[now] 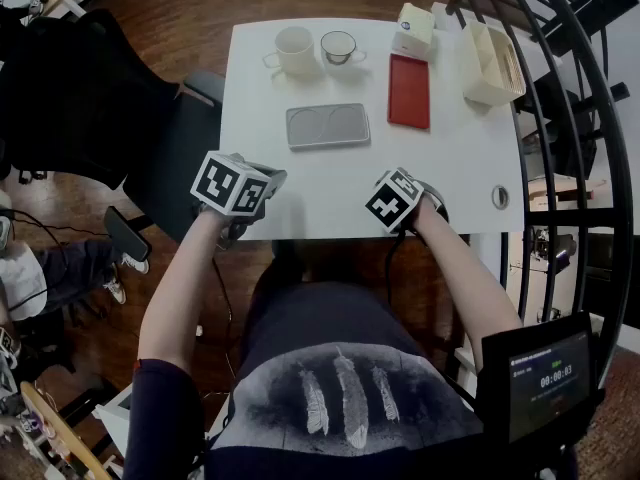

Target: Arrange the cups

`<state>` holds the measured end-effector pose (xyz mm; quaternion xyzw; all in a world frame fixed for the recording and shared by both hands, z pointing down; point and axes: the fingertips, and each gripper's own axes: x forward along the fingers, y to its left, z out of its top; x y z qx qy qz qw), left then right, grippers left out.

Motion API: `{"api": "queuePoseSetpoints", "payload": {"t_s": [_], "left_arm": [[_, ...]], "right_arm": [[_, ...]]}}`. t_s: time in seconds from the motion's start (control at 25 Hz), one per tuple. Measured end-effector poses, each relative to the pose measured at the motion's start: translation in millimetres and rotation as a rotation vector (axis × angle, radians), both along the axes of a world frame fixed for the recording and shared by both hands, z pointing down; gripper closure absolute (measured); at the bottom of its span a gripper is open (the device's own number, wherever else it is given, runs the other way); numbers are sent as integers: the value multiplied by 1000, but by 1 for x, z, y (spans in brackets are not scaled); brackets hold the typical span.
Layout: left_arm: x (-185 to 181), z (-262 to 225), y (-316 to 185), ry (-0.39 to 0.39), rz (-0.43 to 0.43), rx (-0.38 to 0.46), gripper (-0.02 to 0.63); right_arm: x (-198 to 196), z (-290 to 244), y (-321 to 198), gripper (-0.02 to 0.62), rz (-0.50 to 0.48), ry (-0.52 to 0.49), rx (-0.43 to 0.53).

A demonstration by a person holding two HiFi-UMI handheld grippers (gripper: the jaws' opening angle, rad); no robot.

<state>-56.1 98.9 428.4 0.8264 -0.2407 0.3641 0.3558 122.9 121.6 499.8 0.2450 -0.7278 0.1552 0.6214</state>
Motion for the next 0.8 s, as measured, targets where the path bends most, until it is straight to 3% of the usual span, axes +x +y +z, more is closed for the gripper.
{"api": "queuePoseSetpoints", "payload": {"t_s": [0.12, 0.36, 0.48, 0.56, 0.68, 0.8], "left_arm": [[6, -9, -4, -15, -10, 15, 591], [7, -22, -16, -54, -35, 52, 588], [6, -22, -21, -54, -15, 39, 543], [2, -16, -29, -59, -5, 39, 543], [-5, -6, -54, -64, 3, 60, 543], [-12, -4, -88, -64, 18, 95, 471]], "right_arm": [[2, -1, 7, 591, -36, -14, 1], [10, -3, -5, 591, -72, -52, -130], [-5, -13, -10, 589, -48, -180, -193], [-10, -21, -31, 589, -55, -216, -149], [-7, -28, -62, 577, -47, -191, -112], [-5, -39, -97, 520, -37, -190, -55]]}}
